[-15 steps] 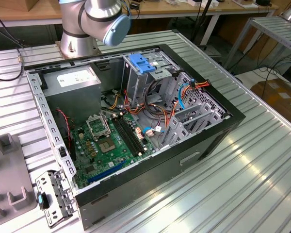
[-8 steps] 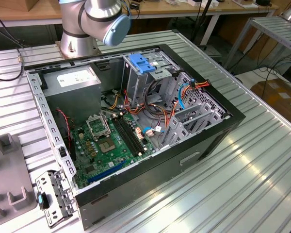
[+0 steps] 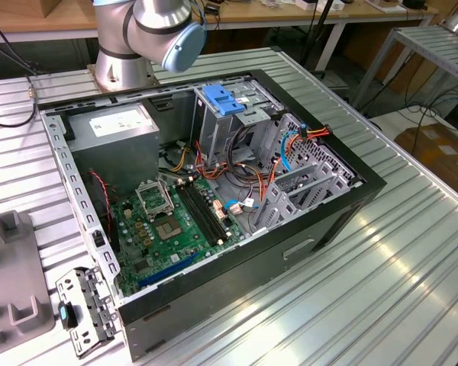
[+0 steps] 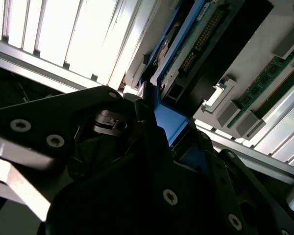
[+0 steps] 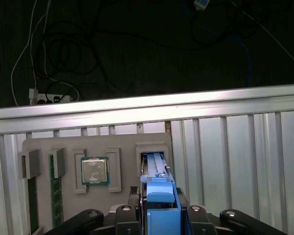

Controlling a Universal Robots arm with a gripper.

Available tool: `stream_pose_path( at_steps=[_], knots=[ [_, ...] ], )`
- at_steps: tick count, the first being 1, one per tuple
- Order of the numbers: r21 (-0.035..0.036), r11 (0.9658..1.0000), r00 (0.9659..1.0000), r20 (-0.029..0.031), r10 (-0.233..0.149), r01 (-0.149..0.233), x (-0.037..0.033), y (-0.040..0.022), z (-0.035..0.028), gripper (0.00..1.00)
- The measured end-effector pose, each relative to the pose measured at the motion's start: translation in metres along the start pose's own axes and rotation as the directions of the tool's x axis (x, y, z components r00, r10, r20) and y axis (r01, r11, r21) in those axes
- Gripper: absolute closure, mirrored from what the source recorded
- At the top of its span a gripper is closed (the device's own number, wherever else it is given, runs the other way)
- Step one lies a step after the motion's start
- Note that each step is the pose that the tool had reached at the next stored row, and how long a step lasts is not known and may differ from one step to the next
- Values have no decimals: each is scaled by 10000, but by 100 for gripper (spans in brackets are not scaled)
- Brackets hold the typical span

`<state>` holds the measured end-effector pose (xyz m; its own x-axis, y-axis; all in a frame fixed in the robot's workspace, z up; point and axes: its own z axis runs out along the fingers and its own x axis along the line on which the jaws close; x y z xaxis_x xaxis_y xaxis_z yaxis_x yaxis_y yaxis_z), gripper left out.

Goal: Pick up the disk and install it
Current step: 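Pick up the disk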

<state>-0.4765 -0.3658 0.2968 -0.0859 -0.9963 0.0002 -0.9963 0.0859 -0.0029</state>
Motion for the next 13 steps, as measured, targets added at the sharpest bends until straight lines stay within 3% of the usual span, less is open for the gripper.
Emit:
stream_pose_path(
  at_steps=[13],
  knots=[
    [1,9999,9999,-1,-151,151,0,0,0,63]
  ],
)
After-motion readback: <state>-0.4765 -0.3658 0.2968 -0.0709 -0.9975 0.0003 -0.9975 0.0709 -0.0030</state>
